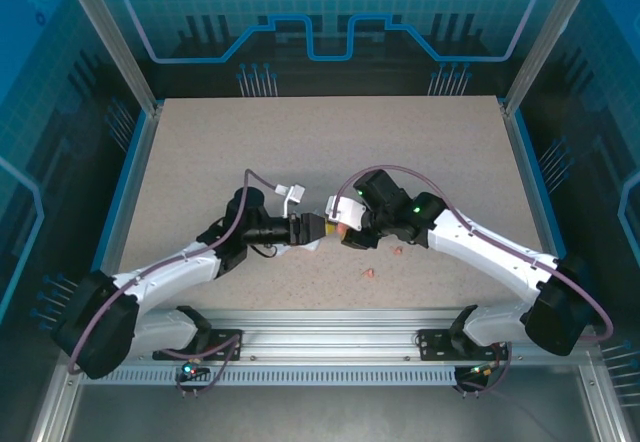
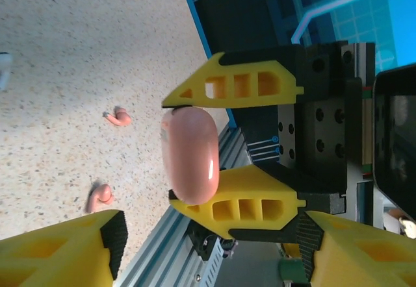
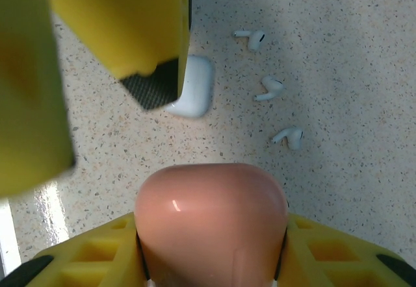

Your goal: Insert wireless bluetooth earbuds into charging case

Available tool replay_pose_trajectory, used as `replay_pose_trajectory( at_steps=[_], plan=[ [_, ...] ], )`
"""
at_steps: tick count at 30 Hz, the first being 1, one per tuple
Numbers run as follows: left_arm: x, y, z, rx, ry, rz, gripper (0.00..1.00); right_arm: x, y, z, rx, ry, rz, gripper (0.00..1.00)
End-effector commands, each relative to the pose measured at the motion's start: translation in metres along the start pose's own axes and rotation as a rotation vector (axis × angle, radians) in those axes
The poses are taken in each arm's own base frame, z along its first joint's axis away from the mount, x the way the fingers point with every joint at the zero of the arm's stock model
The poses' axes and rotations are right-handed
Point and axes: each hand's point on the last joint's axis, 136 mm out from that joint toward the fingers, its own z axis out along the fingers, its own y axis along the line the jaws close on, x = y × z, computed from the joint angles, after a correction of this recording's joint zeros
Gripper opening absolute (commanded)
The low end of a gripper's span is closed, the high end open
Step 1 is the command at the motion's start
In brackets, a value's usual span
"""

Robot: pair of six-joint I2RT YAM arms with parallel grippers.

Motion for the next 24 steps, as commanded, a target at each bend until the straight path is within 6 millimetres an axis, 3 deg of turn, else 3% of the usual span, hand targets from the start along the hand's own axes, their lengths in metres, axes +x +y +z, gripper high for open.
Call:
replay_pose_trajectory(
  at_steps=[1, 14, 24],
  plan=[
    [-0.006, -0.016, 0.01, 0.041, -0.002, 0.067, 0.7, -0.004, -0.002, -0.004, -0.004, -0.034, 0.01, 0.37],
    [-0.003, -0.012, 0.033, 0.037, 0.026, 0.069, 0.56, -0.004, 0.005, -0.003, -0.051, -0.04, 0.013, 0.37],
    [-0.005, -0.006, 0.035, 0.022, 0.004, 0.065, 0.46, -0.002, 0.006, -0.002, -0.062, -0.036, 0.017, 0.37]
  ],
)
